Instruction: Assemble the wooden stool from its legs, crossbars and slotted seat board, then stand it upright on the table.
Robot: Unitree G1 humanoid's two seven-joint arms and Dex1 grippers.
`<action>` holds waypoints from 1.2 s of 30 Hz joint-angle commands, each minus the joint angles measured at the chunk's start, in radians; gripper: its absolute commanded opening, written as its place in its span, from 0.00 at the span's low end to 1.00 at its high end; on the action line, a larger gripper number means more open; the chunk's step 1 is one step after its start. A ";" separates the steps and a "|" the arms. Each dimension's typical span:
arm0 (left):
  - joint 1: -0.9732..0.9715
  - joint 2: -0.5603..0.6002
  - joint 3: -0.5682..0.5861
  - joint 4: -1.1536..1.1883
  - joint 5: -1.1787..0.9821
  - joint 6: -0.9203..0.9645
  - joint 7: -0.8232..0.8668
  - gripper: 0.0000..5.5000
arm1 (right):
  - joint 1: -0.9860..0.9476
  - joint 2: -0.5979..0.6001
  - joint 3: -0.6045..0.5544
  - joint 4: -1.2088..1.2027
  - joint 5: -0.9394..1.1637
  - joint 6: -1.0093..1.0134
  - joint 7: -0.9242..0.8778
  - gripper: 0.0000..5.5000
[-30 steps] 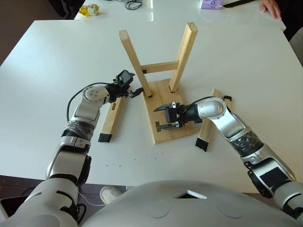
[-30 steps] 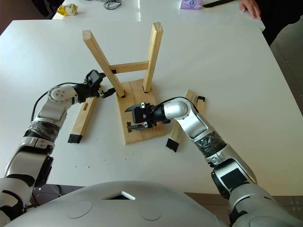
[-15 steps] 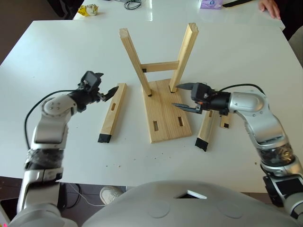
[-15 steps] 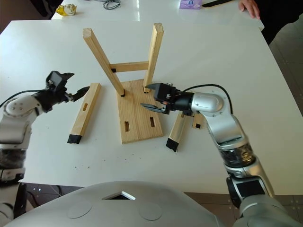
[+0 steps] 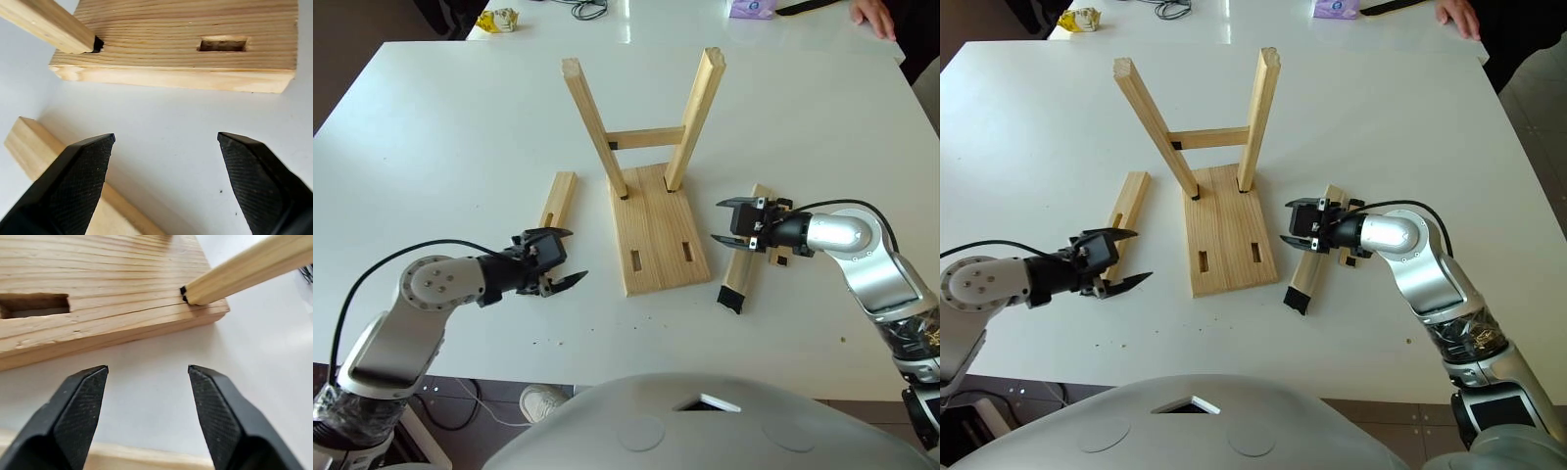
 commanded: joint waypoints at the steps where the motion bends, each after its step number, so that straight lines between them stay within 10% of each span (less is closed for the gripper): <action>1: -0.016 -0.034 -0.083 0.027 0.070 -0.021 0.046 0.71 | 0.010 -0.011 0.031 -0.024 0.000 -0.022 0.039 0.55; 36: -0.125 -0.209 -0.138 0.192 0.059 -0.059 0.089 0.50 | 0.001 0.095 0.091 -0.010 -0.020 0.020 0.010 0.54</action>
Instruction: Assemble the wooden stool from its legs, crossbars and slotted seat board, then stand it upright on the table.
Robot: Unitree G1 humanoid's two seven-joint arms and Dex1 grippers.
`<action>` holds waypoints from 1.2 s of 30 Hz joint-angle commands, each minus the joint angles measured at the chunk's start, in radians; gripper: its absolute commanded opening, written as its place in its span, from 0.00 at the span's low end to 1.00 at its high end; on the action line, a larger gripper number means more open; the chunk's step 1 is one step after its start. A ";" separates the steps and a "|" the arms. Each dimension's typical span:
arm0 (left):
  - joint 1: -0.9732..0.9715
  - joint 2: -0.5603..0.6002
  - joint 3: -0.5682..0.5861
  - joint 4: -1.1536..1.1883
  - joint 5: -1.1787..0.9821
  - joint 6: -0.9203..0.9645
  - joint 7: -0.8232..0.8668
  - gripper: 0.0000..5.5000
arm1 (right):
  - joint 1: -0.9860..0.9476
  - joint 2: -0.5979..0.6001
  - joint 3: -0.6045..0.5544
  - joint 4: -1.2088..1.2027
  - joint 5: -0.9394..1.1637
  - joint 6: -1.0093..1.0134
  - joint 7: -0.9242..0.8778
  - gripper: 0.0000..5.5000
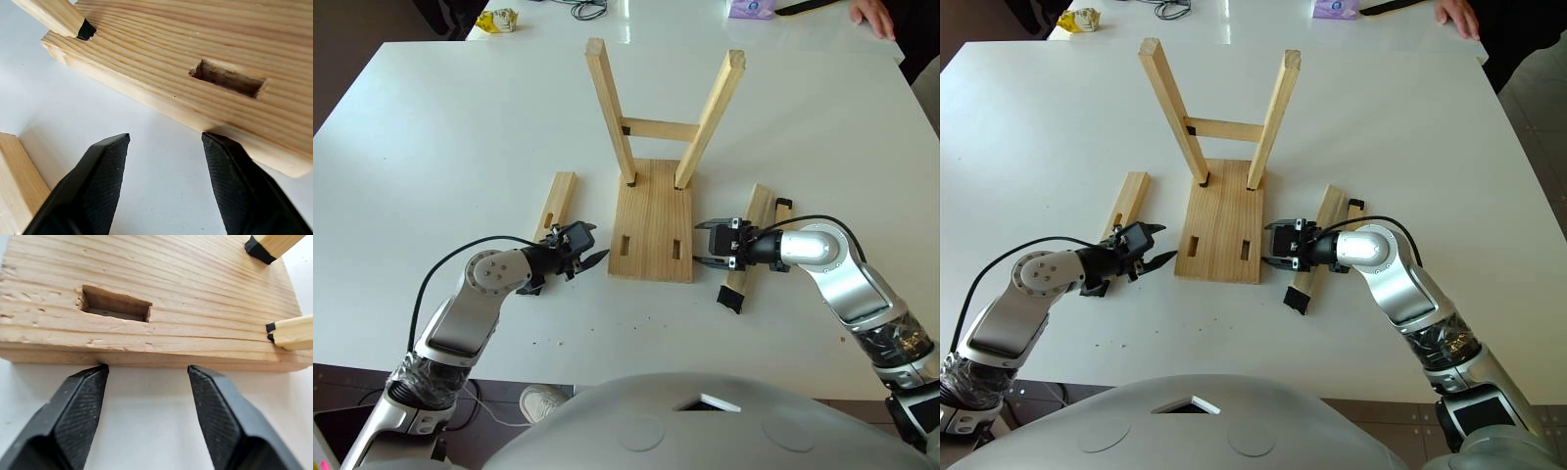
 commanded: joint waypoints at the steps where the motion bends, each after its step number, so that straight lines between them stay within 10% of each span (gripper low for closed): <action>1: 0.006 -0.003 -0.005 -0.013 -0.028 -0.008 -0.023 0.50 | -0.004 0.019 0.010 -0.013 0.011 -0.011 -0.002 0.54; 16: 0.090 0.083 0.079 0.002 -0.020 -0.058 -0.062 0.50 | 0.000 -0.051 -0.074 -0.024 0.061 -0.037 0.037 0.54; 23: 0.123 0.152 0.340 -0.082 -0.115 -0.014 -0.072 0.50 | -0.029 -0.029 -0.275 -0.106 0.237 0.138 -0.004 0.54; 28: 0.075 -0.140 0.481 -0.423 -0.563 0.229 0.207 0.50 | -0.125 0.037 -0.395 -0.019 0.263 0.327 -0.179 0.54; 36: 0.081 -0.570 0.088 -0.648 -0.596 0.154 0.749 0.50 | -0.210 0.142 -0.393 0.063 0.206 0.629 -0.415 0.54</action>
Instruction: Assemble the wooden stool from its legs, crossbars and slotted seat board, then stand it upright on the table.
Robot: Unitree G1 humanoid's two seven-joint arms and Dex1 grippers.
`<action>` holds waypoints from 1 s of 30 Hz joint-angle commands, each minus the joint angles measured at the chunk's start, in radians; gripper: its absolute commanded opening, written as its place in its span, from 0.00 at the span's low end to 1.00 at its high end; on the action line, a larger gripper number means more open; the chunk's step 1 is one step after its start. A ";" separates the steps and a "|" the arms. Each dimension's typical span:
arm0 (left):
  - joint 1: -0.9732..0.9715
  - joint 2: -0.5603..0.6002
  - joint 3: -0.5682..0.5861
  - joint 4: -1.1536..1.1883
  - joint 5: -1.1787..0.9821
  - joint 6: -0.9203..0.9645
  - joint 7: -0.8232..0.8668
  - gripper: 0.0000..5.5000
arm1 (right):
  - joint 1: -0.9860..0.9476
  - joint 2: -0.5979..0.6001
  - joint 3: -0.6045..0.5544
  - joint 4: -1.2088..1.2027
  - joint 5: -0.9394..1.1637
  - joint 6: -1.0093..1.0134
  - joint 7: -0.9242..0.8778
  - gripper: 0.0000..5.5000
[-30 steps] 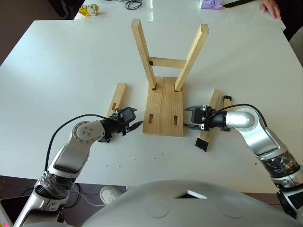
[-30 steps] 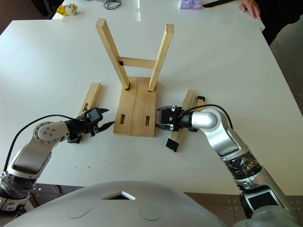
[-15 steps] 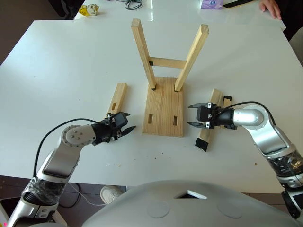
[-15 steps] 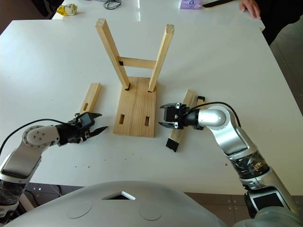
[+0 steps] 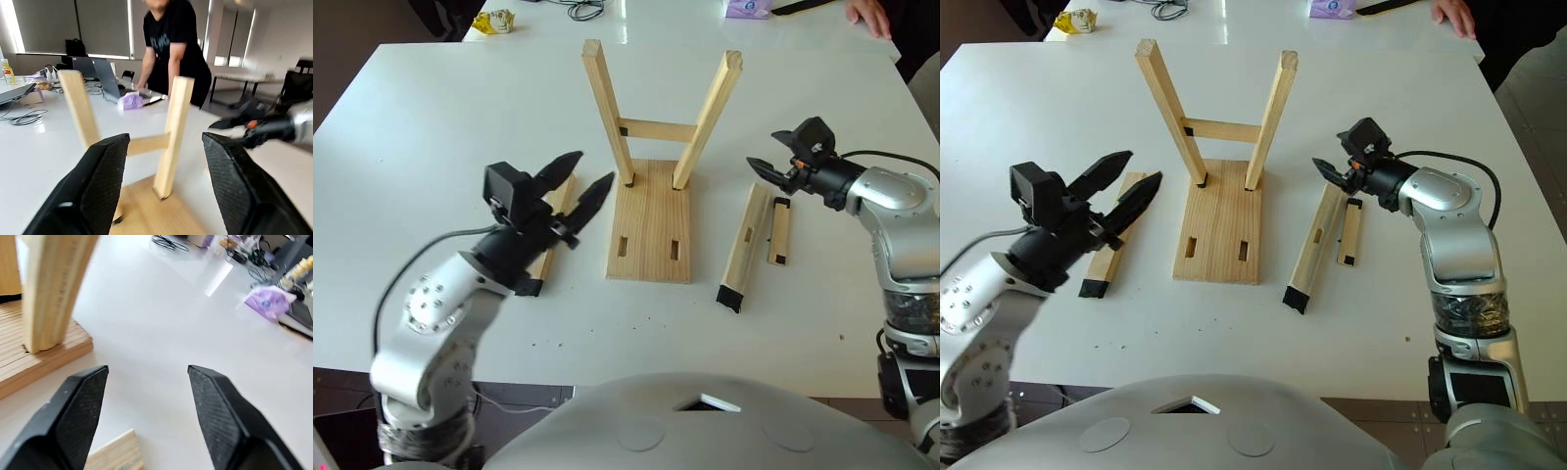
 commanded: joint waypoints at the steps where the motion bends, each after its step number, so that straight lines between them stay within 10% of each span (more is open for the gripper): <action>1: -0.030 -0.205 -0.179 -0.033 0.114 -0.043 0.269 0.50 | -0.045 0.053 0.009 0.042 -0.041 0.201 -0.134 0.54; 16: 0.027 -0.344 -0.283 0.083 0.422 -0.291 0.402 0.50 | -0.231 -0.129 0.061 0.003 0.113 0.793 -0.041 0.54; 30: 0.076 -0.346 -0.326 0.138 0.462 -0.371 0.421 0.50 | -0.234 -0.258 0.145 0.095 0.304 0.902 -0.021 0.54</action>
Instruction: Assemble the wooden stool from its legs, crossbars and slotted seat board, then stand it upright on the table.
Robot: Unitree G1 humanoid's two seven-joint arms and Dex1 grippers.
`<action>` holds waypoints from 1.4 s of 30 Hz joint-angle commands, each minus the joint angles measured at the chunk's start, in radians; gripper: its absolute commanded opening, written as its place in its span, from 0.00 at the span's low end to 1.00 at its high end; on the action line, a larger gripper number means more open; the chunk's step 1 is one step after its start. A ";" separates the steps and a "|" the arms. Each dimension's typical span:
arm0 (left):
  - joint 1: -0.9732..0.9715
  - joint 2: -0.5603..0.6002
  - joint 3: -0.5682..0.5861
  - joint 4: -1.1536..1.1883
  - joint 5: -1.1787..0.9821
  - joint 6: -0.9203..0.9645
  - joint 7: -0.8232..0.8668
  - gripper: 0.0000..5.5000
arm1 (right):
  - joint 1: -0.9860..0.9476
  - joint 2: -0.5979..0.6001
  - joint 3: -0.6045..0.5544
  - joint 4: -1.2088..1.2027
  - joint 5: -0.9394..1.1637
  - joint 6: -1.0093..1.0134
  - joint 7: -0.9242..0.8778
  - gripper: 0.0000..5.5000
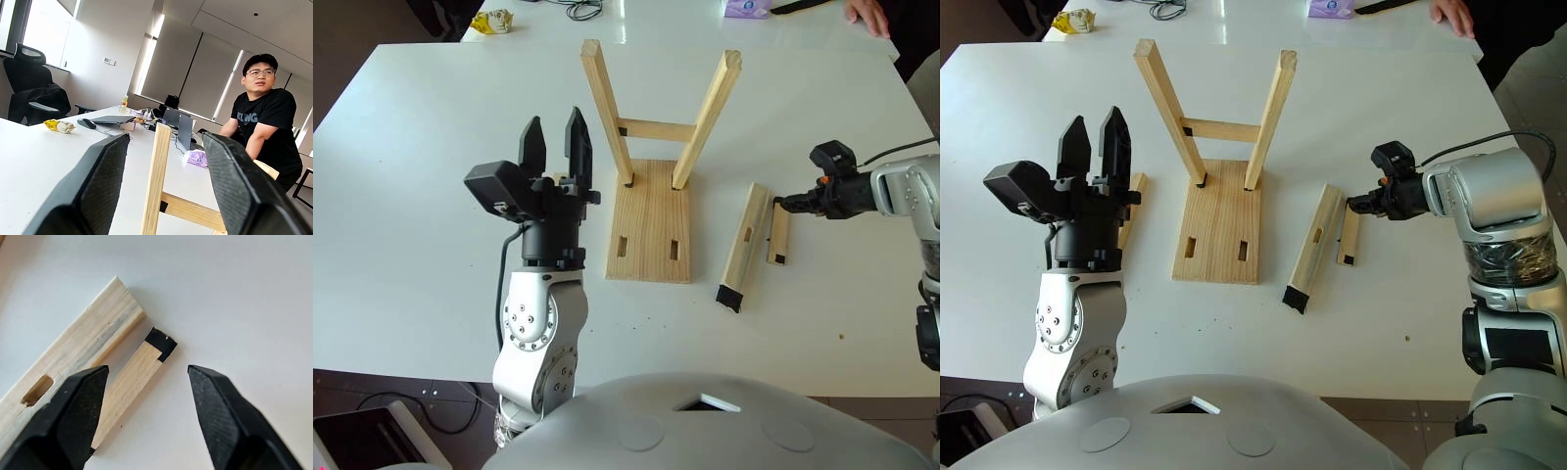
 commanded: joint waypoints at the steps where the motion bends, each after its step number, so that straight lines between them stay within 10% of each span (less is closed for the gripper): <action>1: 0.026 -0.027 -0.006 0.014 -0.002 0.000 0.006 0.50 | 0.016 -0.013 0.013 0.016 0.063 0.007 -0.026 0.54; 23: 0.047 -0.011 0.006 -0.014 -0.029 0.048 -0.002 0.50 | 0.132 -0.001 -0.029 -0.022 0.418 0.007 -0.325 0.54; 42: 0.038 -0.018 0.018 0.010 -0.044 0.046 -0.010 0.50 | 0.227 -0.017 -0.056 -0.073 0.296 -0.018 -0.346 0.54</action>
